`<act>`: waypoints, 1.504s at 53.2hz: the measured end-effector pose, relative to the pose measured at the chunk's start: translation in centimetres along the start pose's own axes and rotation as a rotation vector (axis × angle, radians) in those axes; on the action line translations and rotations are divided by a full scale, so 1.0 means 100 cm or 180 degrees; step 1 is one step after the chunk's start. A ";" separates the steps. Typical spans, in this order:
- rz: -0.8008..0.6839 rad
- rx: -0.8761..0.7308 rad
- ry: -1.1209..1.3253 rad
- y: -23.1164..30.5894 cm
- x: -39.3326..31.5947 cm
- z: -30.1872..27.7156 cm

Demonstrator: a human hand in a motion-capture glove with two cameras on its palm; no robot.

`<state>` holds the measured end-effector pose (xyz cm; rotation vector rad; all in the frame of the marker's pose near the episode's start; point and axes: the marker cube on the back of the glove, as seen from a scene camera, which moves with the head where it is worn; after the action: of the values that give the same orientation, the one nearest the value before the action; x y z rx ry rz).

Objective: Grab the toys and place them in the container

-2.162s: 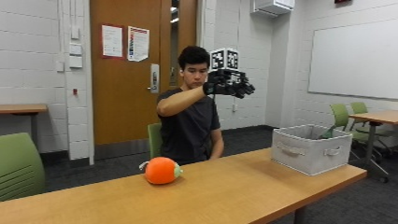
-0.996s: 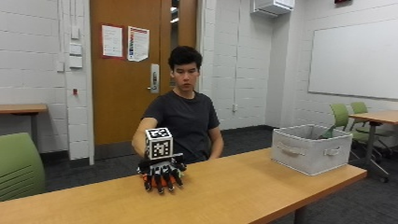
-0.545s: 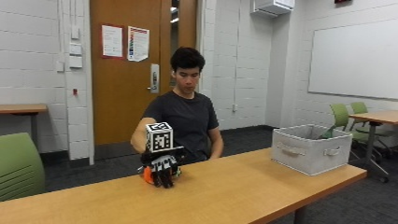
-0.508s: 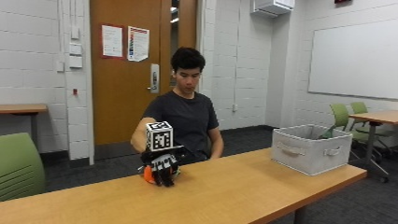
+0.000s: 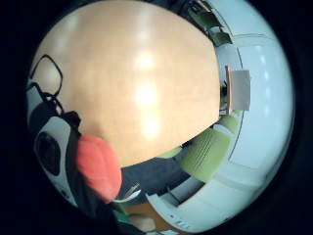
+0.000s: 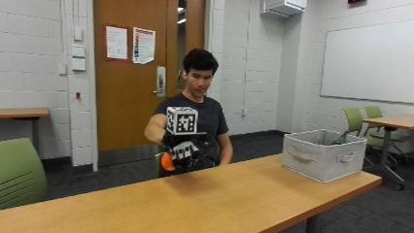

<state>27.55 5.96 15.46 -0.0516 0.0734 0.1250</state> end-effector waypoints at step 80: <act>-0.2647 0.1126 -0.0598 -0.067 -0.636 -0.248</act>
<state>-36.29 -9.84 -4.06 0.2831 -0.1173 -0.7137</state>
